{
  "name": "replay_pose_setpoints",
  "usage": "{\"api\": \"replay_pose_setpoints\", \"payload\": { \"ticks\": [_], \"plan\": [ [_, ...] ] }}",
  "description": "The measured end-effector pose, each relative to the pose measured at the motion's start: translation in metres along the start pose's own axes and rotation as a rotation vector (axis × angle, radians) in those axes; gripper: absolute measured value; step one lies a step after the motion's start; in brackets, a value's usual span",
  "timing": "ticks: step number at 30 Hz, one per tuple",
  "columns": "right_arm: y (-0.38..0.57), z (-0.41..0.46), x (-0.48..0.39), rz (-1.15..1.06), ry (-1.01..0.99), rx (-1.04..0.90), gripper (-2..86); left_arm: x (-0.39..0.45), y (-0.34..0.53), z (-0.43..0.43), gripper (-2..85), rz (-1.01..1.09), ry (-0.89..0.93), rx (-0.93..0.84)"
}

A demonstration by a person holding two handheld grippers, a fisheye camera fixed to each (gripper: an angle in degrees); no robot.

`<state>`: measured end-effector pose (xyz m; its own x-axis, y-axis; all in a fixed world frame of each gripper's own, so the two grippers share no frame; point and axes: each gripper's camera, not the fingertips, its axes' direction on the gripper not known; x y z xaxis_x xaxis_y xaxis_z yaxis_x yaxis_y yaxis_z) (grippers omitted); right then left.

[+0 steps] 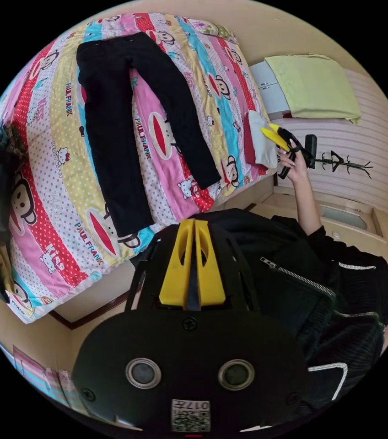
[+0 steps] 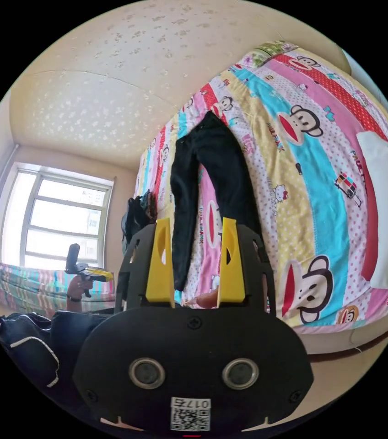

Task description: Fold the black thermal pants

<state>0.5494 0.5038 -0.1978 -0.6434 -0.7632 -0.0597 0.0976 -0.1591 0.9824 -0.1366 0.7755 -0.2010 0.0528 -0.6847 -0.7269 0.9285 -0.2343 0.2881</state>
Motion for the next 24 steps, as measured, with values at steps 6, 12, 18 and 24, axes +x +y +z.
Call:
{"api": "replay_pose_setpoints", "payload": {
  "ticks": [6,12,18,24],
  "plan": [
    [-0.008,0.054,0.109,0.142,0.134,-0.203,18.0,-0.039,-0.021,0.033,-1.0,-0.099,0.061,-0.084],
    [-0.016,0.075,0.168,0.231,0.195,-0.264,18.5,-0.059,-0.044,0.072,-1.0,-0.108,0.048,-0.179],
    [-0.033,0.074,0.176,0.173,0.311,-0.314,13.4,-0.090,-0.051,0.103,-0.5,-0.164,0.121,-0.186],
    [-0.051,0.046,0.178,0.174,0.102,-0.373,1.6,-0.100,-0.067,0.118,4.1,-0.056,0.079,-0.152]
  ]
}}
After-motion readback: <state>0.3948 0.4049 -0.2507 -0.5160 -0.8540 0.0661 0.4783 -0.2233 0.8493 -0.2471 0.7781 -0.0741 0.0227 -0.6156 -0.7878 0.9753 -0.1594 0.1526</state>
